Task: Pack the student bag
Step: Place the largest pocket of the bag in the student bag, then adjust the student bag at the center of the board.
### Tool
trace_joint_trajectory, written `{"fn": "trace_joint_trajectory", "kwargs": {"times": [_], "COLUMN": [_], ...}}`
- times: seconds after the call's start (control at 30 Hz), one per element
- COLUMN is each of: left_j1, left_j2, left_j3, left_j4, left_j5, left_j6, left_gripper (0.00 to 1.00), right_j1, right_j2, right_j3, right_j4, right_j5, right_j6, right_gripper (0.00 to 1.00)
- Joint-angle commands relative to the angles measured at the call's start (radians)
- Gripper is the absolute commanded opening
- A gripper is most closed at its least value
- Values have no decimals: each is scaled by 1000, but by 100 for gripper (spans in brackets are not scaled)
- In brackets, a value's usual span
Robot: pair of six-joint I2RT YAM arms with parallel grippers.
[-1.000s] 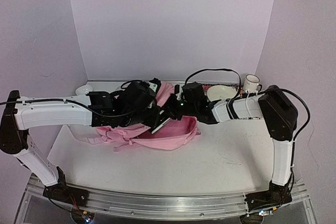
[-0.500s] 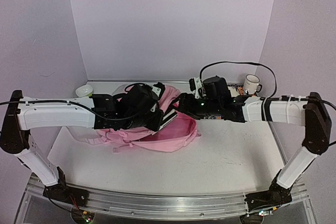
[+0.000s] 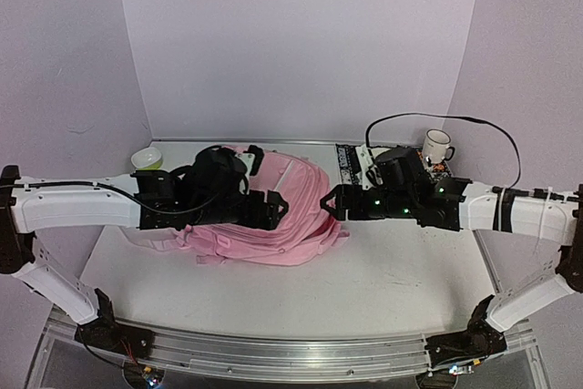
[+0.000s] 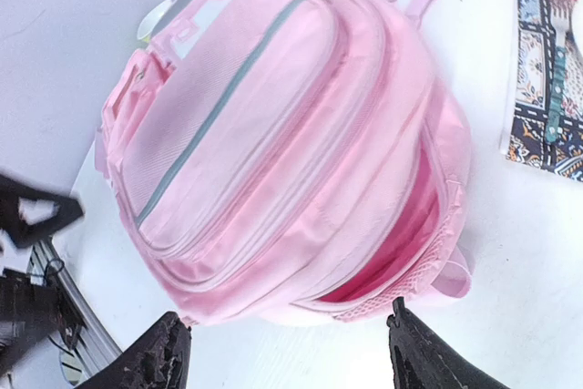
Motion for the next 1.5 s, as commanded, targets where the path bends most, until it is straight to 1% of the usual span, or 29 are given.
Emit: {"fn": "trace_joint_trajectory", "kwargs": {"times": [0.0, 0.13, 0.27, 0.33, 0.43, 0.53, 0.63, 0.73, 0.87, 0.93, 1.03, 1.13, 1.27, 1.37, 1.47], "left_j1": [147, 278, 390, 424, 454, 476, 479, 478, 464, 429, 348, 287, 250, 235, 231], "left_j2": [-94, -166, -219, -224, -214, -171, -83, -9, 37, 41, 49, 41, -36, -98, -109], "left_j3": [-148, -292, -398, -444, -501, -548, -544, -538, -538, -516, -470, -446, -497, -565, -602], "left_j4": [-32, -31, 13, 58, 110, 205, 283, 369, 440, 443, 443, 443, 433, 430, 430], "left_j5": [23, 81, 129, 169, 192, 238, 317, 373, 426, 412, 383, 354, 280, 230, 197], "left_j6": [-184, -279, -327, -348, -389, -410, -426, -447, -464, -465, -475, -507, -577, -664, -720], "left_gripper": [92, 92, 90, 88, 86, 84, 81, 76, 67, 65, 65, 64, 66, 67, 70], "right_j1": [72, 150, 216, 240, 276, 311, 332, 349, 368, 378, 386, 389, 388, 388, 387], "right_j2": [-20, 16, 46, 54, 82, 123, 160, 184, 215, 241, 283, 316, 364, 428, 505], "right_j3": [-9, -10, -20, -29, -24, -8, 0, 11, 16, 24, 25, 18, 8, 21, 60], "right_j4": [-22, -5, 32, 64, 103, 133, 173, 193, 215, 221, 251, 271, 303, 344, 387], "right_j5": [70, 97, 128, 125, 109, 109, 105, 110, 104, 102, 118, 202, 297, 334, 336], "right_j6": [-69, -85, -95, -98, -103, -109, -106, -105, -103, -99, -65, 0, 50, 71, 101], "right_gripper": [75, 75, 75, 75, 75, 75, 75, 75, 74, 74, 73, 70, 69, 67, 63]}}
